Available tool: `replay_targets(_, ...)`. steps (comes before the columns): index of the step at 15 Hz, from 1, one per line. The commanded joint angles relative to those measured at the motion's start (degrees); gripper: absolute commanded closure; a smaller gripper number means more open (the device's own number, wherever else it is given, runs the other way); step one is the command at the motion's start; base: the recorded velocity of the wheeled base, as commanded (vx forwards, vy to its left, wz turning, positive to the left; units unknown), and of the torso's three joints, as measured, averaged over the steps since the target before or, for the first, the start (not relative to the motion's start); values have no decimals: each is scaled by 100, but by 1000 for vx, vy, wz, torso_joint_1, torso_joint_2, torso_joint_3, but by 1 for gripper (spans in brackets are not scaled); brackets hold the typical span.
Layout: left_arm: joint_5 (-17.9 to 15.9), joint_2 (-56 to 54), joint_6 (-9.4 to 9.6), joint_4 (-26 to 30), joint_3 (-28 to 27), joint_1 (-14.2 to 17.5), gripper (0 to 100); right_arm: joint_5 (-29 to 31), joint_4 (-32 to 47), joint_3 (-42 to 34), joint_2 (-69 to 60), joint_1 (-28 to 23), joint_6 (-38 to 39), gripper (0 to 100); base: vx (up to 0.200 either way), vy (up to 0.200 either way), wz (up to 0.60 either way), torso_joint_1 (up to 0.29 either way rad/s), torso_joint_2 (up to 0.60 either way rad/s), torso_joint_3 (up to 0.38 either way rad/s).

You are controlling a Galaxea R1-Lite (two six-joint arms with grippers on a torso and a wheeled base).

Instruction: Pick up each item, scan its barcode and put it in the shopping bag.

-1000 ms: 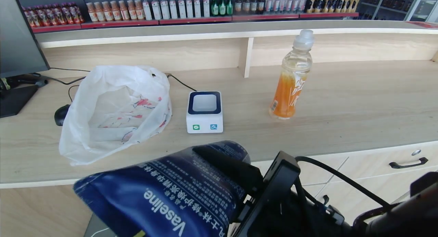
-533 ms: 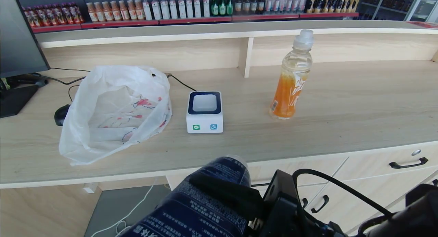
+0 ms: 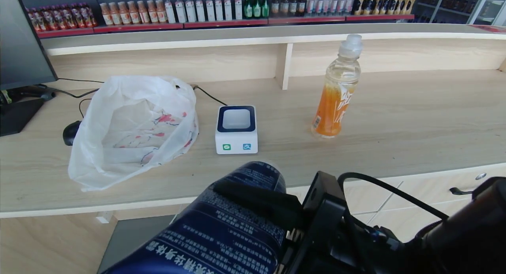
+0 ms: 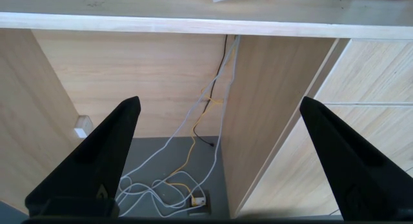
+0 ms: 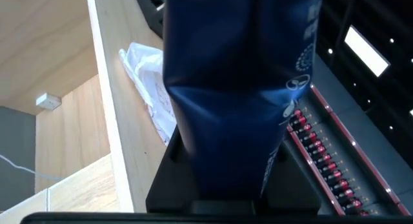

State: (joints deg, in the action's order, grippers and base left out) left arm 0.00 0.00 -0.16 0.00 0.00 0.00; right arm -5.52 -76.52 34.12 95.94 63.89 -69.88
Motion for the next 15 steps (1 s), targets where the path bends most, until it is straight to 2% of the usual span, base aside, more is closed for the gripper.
replay_targets(1, 0, 0, -2, 0, 0, 0, 0, -116, 375, 95, -365, -246, -35, 100, 0, 0, 0, 0, 0, 0)
replay_targets(3, 0, 0, -2, 0, 0, 0, 0, -423, 1078, 270, -664, -483, -237, 100, 0, 0, 0, 0, 0, 0)
replay_targets(5, 0, 0, -2, 0, 0, 0, 0, -441, 1438, 288, -814, -492, -351, 100, 0, 0, 0, 0, 0, 0)
replay_targets(15, 0, 0, -2, 0, 0, 0, 0, -476, 1588, 552, -981, -676, -422, 100, 0, 0, 0, 0, 0, 0)
